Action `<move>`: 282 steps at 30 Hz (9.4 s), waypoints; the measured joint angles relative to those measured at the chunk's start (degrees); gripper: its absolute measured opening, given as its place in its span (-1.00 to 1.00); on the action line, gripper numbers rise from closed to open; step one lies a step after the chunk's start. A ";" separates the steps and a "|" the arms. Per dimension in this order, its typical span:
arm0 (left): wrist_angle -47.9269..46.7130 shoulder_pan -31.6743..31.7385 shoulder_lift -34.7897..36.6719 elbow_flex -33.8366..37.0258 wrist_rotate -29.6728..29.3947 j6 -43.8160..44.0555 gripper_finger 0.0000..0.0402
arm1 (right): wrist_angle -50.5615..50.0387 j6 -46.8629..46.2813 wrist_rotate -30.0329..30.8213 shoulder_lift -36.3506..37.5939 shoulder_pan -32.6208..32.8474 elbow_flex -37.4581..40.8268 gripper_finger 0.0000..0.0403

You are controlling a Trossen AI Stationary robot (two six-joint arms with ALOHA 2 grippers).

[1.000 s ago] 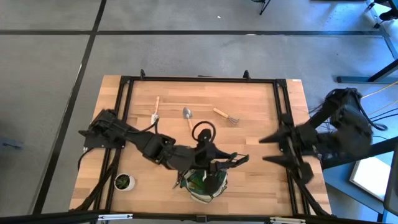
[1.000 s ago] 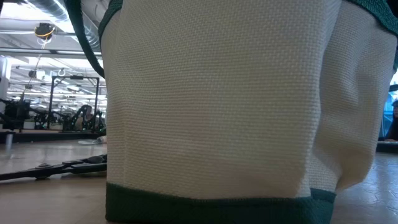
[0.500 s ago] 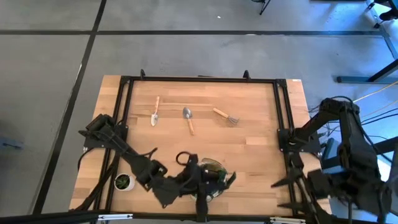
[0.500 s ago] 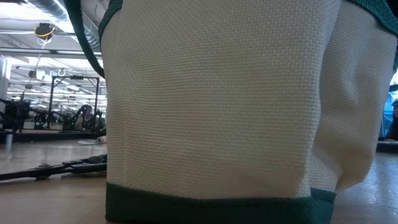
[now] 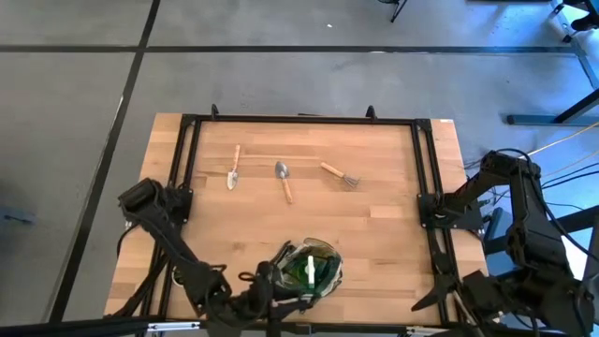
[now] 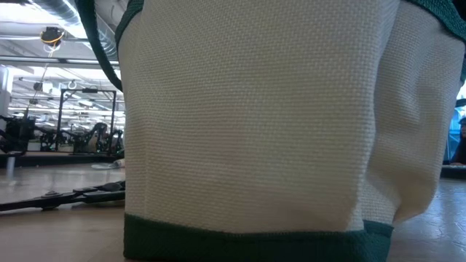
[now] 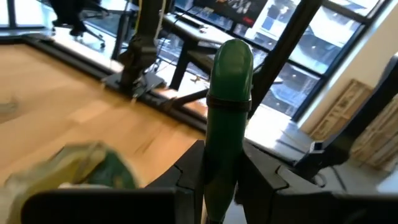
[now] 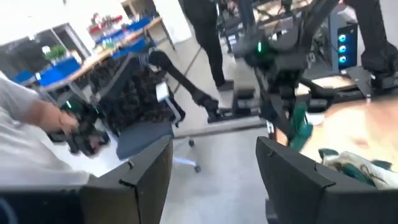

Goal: Pick & Place Garden tools in Gardening bag
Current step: Put the top green fruit pruner into the gardening bag, then adjust the gardening bag

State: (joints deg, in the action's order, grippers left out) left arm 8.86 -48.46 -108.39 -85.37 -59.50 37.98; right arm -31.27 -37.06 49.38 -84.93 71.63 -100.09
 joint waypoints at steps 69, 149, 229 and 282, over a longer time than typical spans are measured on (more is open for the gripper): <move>47.55 5.86 0.34 34.07 17.99 -16.08 -0.69 | 20.94 15.46 -2.05 -8.76 -10.51 -0.02 0.15; 40.72 8.06 -4.18 34.26 24.52 -1.69 -0.60 | 16.91 13.92 -2.02 -8.72 -11.25 -0.02 0.15; 29.08 21.02 22.81 33.98 10.80 -2.55 -0.15 | -14.41 12.08 -25.00 2.55 -36.10 -0.04 0.15; -3.77 18.48 22.79 33.98 57.73 29.82 -0.50 | 38.96 -23.54 -61.16 26.00 -43.37 74.29 0.14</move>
State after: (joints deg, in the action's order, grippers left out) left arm 5.10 -29.98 -85.60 -51.40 -1.77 67.80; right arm 7.68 -60.60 -11.78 -58.93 28.26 -25.80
